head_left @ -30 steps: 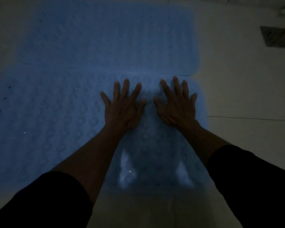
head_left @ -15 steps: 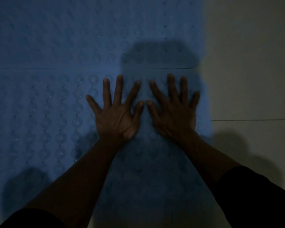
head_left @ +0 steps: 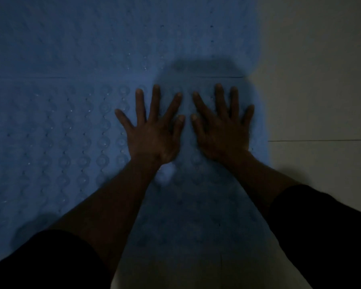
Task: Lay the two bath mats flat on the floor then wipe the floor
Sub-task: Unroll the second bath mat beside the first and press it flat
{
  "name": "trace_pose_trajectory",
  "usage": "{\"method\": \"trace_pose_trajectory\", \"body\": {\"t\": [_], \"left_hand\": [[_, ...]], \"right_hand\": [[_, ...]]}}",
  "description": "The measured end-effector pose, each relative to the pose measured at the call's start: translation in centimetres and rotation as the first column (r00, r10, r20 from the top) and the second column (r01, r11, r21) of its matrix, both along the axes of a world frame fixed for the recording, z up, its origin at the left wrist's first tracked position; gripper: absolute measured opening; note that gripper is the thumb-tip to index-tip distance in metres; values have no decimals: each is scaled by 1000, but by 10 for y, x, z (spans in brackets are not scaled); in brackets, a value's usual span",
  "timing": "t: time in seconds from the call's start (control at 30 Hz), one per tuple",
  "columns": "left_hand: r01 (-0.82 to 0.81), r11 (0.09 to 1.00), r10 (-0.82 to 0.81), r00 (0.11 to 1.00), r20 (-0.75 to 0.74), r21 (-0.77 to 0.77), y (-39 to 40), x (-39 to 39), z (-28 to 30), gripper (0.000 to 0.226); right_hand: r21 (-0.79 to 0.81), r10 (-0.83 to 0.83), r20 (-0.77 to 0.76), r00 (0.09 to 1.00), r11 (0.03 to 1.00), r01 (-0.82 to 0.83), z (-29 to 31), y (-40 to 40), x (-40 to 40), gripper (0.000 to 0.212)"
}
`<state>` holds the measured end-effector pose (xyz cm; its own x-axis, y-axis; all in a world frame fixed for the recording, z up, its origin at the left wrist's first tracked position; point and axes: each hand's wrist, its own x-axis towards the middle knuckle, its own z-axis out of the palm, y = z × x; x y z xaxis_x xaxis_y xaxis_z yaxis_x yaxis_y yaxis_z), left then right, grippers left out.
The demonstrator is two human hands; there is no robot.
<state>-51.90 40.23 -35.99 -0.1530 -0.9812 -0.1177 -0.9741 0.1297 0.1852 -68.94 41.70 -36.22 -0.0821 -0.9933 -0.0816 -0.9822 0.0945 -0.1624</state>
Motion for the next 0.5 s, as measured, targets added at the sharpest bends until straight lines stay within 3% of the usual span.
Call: {"method": "trace_pose_trajectory", "body": {"t": [0.2,0.5], "left_hand": [[7,996,-7,1000,-7,87,22,9,11,59],[-56,992,54,998,23,115,148,55,13,61]], "right_hand": [[106,-5,84,996,994,-4,10,10,4,57],[17,54,32,998,998,-55,7,152,33,68]]}}
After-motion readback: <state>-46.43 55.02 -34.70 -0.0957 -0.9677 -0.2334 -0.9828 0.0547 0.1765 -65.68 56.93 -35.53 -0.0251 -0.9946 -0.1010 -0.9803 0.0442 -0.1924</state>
